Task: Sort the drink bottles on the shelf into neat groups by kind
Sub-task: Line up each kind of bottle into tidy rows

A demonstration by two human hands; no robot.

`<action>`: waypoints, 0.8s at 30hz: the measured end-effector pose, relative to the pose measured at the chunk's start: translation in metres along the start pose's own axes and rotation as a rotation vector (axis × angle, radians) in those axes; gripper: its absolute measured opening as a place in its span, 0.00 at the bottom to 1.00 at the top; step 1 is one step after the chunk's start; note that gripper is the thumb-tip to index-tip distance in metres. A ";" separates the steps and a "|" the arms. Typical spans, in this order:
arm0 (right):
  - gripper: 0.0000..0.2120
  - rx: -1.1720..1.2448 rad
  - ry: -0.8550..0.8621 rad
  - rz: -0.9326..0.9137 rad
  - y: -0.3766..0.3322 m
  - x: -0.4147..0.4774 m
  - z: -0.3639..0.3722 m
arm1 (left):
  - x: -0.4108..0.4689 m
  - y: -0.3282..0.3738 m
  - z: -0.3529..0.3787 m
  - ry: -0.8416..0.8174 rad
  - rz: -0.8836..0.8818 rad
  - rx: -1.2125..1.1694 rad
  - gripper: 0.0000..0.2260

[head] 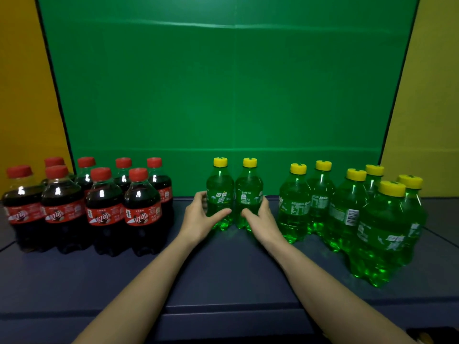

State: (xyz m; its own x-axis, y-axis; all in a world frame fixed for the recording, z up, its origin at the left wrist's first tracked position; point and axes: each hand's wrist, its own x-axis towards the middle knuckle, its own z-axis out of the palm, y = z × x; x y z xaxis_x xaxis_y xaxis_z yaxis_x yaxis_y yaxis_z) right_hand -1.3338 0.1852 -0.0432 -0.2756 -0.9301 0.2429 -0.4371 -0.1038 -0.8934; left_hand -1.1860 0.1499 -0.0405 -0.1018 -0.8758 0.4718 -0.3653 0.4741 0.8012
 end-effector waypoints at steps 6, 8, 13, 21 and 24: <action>0.38 -0.162 0.060 -0.047 0.003 0.001 0.003 | -0.002 0.002 0.000 0.031 0.020 0.001 0.28; 0.37 -0.179 0.075 -0.054 0.002 0.000 0.004 | -0.002 0.004 0.000 0.032 0.020 0.003 0.28; 0.36 -0.203 0.085 -0.076 0.003 -0.003 0.005 | -0.003 0.004 0.000 0.036 0.007 0.046 0.31; 0.36 -0.227 0.083 -0.071 -0.004 -0.011 0.000 | 0.000 0.005 0.004 0.029 -0.001 0.066 0.32; 0.35 -0.204 0.079 -0.104 -0.010 -0.023 -0.010 | -0.007 0.012 0.001 0.153 0.106 0.190 0.31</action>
State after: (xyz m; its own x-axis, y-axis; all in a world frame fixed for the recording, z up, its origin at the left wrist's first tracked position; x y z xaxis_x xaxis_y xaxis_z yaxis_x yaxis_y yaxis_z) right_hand -1.3314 0.2115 -0.0362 -0.2824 -0.8868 0.3658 -0.6282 -0.1172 -0.7692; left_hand -1.1907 0.1617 -0.0343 -0.0132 -0.7914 0.6112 -0.5290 0.5242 0.6673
